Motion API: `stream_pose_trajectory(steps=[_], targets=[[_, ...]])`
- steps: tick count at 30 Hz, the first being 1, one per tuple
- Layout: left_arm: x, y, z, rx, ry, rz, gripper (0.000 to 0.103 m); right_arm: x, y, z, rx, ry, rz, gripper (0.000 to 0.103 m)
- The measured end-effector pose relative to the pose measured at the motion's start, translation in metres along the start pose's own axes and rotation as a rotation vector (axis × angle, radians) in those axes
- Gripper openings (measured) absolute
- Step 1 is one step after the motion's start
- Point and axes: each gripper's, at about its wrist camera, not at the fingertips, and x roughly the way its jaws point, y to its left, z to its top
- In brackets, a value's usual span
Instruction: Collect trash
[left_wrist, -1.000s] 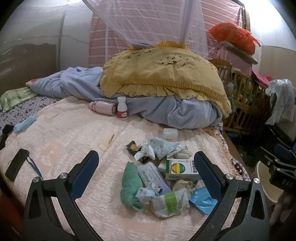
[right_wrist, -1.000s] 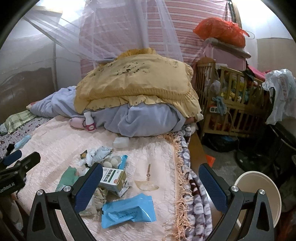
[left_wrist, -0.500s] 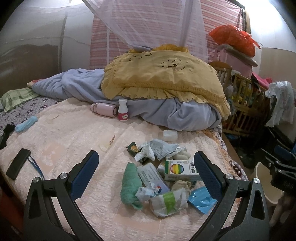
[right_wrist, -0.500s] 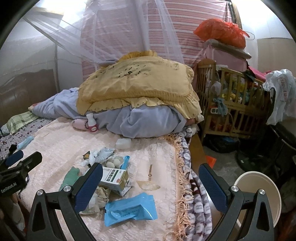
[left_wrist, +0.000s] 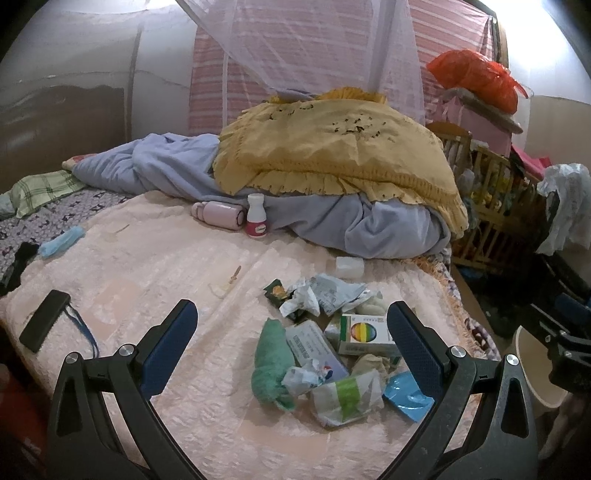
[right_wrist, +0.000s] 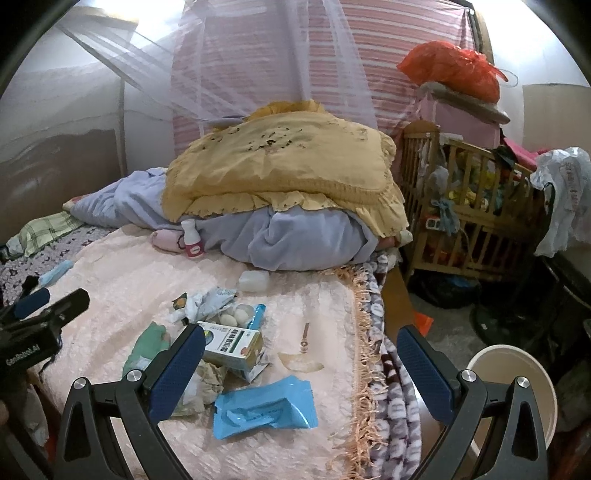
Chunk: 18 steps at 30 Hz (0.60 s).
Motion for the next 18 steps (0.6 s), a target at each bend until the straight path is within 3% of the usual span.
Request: stream_pose_trajectory(steps=[18], targets=[[0.011, 0.003, -0.012, 0.015, 0.031, 0.019, 0.102, 0.016, 0.006, -0.010, -0.001, 0.057, 0.039, 0.102]])
